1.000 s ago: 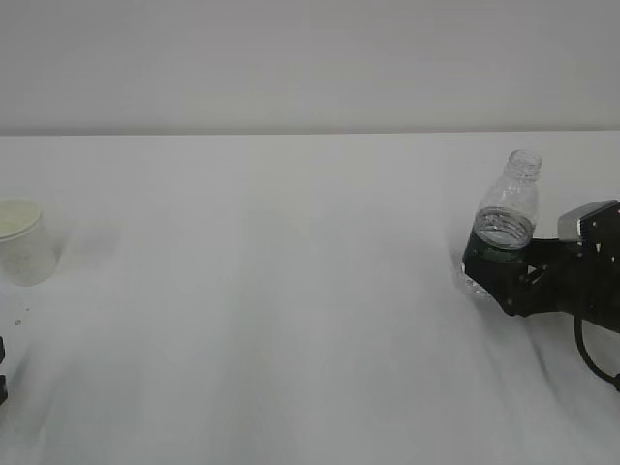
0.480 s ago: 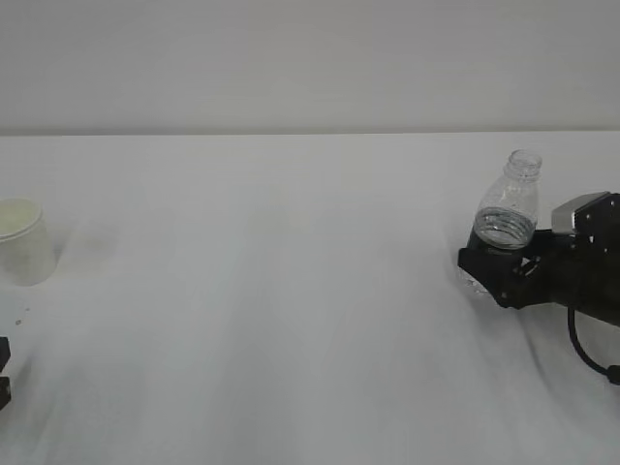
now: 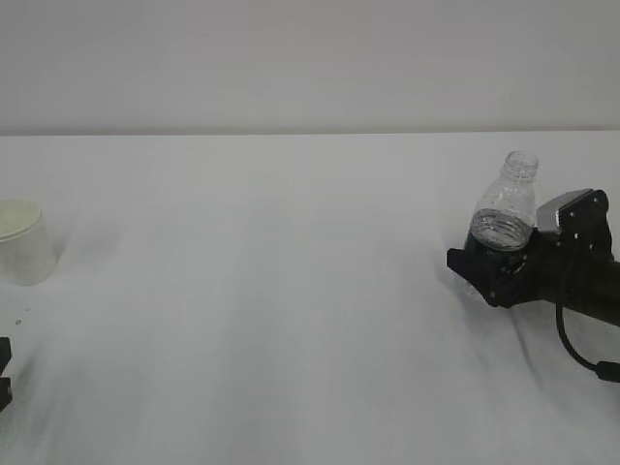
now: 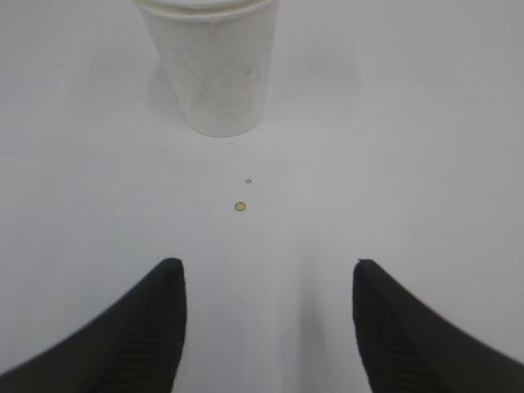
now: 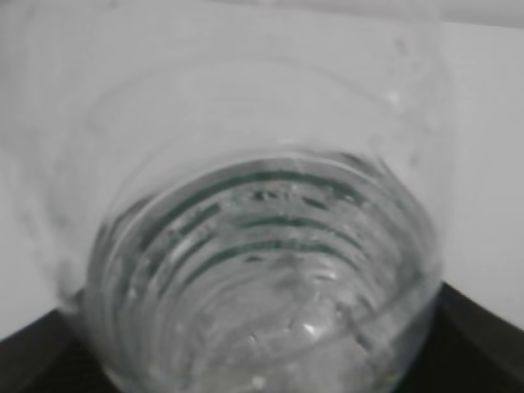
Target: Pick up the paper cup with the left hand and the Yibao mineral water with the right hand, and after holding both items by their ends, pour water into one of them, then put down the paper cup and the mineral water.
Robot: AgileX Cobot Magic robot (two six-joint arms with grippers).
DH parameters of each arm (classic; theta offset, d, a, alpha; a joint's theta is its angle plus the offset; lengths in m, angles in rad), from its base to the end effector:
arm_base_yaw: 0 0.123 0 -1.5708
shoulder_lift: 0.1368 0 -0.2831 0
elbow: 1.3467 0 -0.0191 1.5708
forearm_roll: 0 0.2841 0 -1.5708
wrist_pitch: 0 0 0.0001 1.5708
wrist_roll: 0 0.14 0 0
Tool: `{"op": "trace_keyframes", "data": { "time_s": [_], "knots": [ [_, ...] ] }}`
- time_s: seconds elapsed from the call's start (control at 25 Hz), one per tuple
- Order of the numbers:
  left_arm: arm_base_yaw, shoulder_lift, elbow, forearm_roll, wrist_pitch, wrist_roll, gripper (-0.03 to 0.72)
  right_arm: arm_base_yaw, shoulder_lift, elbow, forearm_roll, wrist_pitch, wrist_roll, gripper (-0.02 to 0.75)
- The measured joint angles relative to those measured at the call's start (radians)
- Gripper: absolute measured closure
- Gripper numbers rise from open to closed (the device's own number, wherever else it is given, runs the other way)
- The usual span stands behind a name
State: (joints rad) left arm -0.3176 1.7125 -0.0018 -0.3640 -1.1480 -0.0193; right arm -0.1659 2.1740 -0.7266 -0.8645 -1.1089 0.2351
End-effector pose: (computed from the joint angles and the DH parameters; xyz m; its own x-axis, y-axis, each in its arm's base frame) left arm 0.2023 -0.0187 0.0468 -0.4540 -0.0235 -0.8907 -0.0547 0.9985 0.0015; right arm 0.3723 0.0343 0.0141 -0.2921 -0.1321 -0.9472 -0.5743 0.8162 0.0633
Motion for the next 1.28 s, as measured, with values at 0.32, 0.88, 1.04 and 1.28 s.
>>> {"op": "trace_keyframes", "data": {
  "time_s": [0.32,0.88,1.04,1.28],
  "knots": [
    [0.0,0.0,0.0,0.004,0.0,0.0,0.223,0.001,0.0,0.0,0.012,0.044,0.002,0.136],
    [0.0,0.0,0.0,0.012,0.0,0.0,0.225,0.001,0.0,0.0,0.019,0.038,0.002,0.201],
    [0.0,0.0,0.0,0.014,0.0,0.0,0.228,0.001,0.0,0.0,0.02,0.038,0.002,0.237],
    [0.0,0.0,0.0,0.028,0.0,0.0,0.229,0.001,0.0,0.0,0.02,0.038,0.002,0.241]
  ]
}}
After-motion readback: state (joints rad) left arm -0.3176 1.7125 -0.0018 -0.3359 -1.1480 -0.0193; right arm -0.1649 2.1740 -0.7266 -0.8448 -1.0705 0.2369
